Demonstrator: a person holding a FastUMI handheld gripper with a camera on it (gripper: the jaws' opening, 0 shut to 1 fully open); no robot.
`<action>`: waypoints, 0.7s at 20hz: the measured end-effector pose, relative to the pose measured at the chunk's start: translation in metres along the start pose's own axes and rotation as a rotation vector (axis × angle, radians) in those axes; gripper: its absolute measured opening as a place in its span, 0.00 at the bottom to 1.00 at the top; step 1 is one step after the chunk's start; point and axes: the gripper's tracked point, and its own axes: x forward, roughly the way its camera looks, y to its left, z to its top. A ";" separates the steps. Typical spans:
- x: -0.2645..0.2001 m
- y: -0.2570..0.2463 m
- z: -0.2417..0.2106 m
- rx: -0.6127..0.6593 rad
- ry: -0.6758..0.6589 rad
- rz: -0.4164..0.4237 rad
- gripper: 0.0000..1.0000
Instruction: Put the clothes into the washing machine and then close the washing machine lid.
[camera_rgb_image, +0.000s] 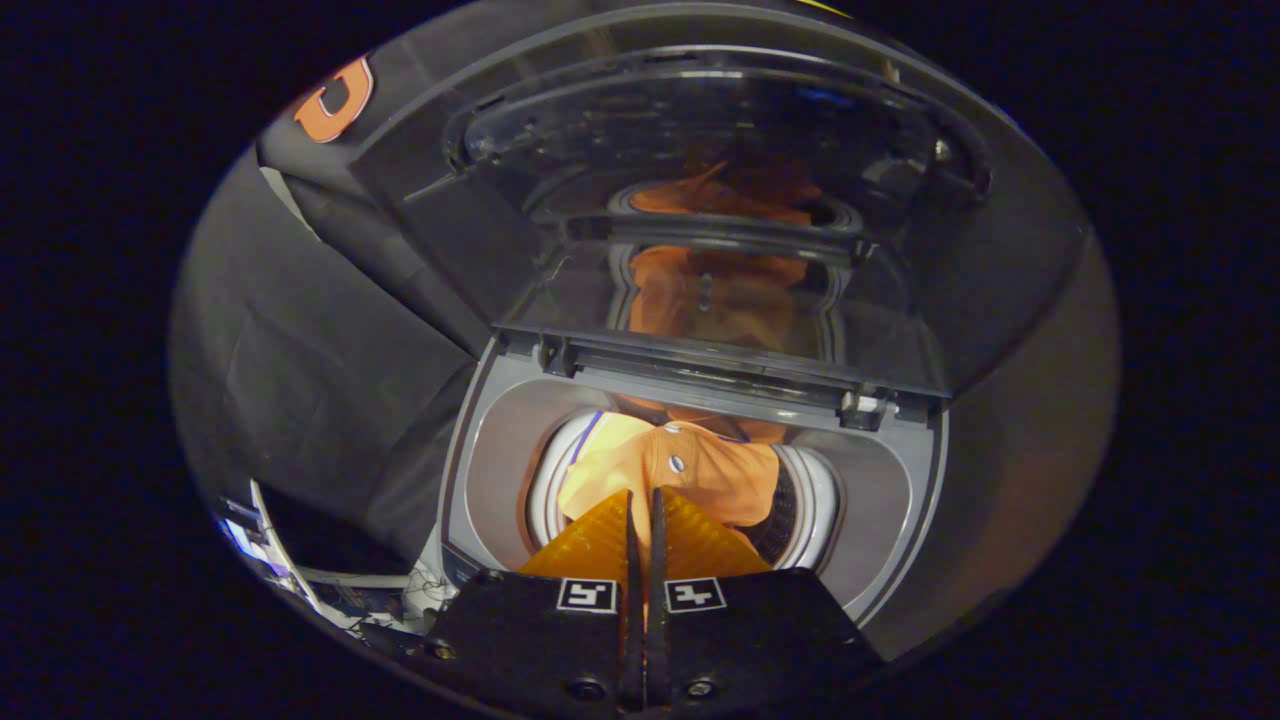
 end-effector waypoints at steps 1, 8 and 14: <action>0.005 0.000 -0.002 0.001 0.005 -0.005 0.05; 0.028 -0.007 -0.003 0.023 -0.005 -0.058 0.05; 0.036 -0.010 0.002 0.039 -0.049 -0.094 0.09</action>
